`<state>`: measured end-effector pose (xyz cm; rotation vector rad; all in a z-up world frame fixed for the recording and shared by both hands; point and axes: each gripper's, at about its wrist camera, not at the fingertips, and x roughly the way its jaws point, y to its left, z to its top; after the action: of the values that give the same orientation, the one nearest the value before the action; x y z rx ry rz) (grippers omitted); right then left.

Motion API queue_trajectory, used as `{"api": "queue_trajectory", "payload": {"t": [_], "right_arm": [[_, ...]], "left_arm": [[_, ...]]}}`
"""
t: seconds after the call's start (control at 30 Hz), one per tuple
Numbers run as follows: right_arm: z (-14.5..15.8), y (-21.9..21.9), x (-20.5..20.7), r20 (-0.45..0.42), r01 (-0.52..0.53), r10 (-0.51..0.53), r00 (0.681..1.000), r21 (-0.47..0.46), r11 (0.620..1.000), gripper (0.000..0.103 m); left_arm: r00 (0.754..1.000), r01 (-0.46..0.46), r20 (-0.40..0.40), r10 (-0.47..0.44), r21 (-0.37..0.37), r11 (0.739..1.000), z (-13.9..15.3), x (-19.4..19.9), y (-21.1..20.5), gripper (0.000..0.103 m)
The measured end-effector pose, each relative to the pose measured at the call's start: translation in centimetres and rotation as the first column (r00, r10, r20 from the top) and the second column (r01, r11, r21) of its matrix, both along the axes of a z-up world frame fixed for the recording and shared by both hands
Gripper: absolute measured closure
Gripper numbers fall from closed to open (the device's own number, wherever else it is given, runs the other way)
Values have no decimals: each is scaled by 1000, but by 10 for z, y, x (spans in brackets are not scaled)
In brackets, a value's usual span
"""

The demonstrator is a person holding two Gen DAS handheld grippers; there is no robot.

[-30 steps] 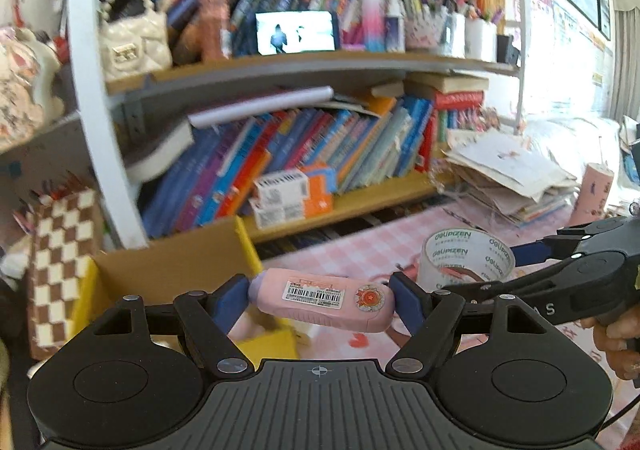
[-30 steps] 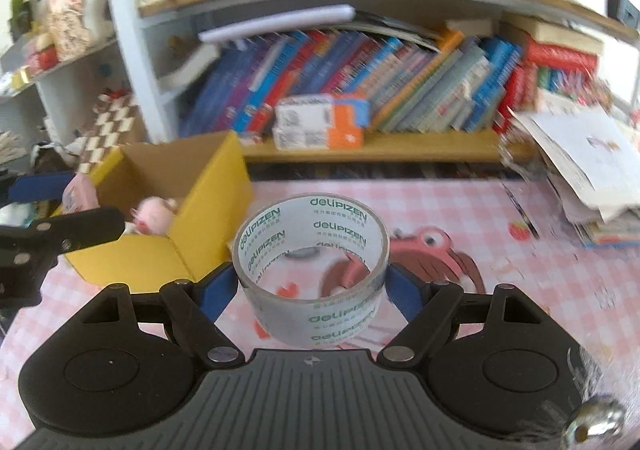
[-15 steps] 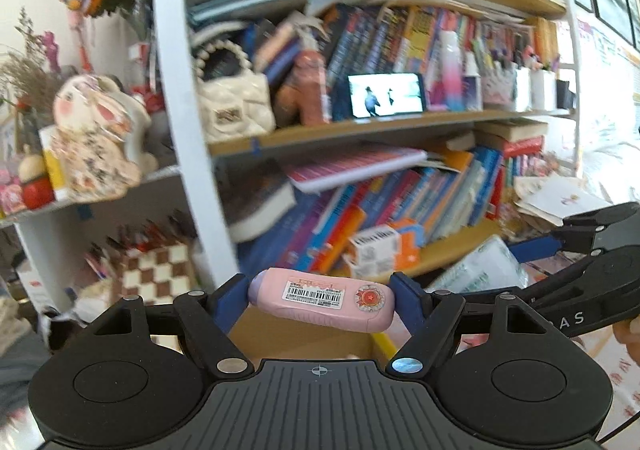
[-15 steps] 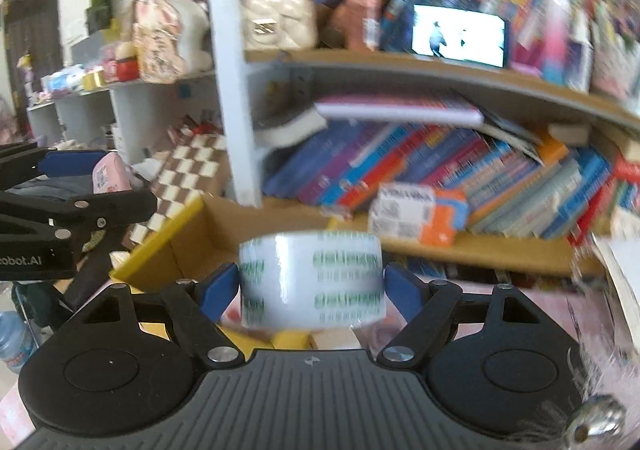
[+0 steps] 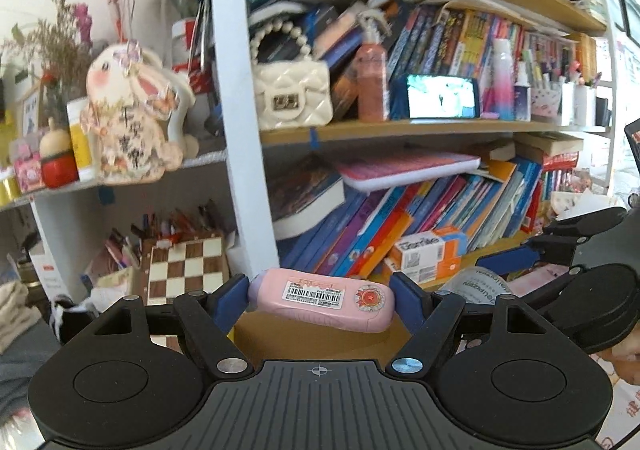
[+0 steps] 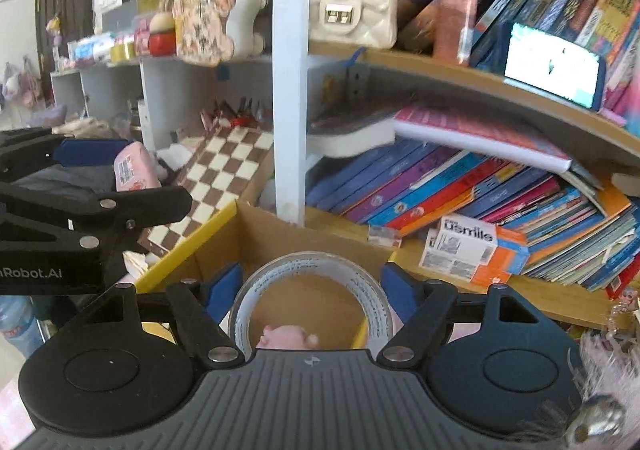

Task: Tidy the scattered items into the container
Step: 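Lift the eraser and tape roll with both grippers and carry them over the yellow box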

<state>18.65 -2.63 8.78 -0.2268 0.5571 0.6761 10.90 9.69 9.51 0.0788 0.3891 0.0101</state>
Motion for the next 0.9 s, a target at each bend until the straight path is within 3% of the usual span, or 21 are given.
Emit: {"api": "queue_trajectory", "payload": {"t": [0.33, 0.9], "right_arm": [[-20, 26, 39, -15, 14, -15, 1000, -41, 999, 29], [-49, 56, 96, -92, 20, -26, 995, -64, 998, 29]], "left_arm": [[998, -29, -50, 26, -57, 998, -28, 30, 34, 26], [976, 41, -214, -42, -12, 999, -92, 56, 38, 26]]}}
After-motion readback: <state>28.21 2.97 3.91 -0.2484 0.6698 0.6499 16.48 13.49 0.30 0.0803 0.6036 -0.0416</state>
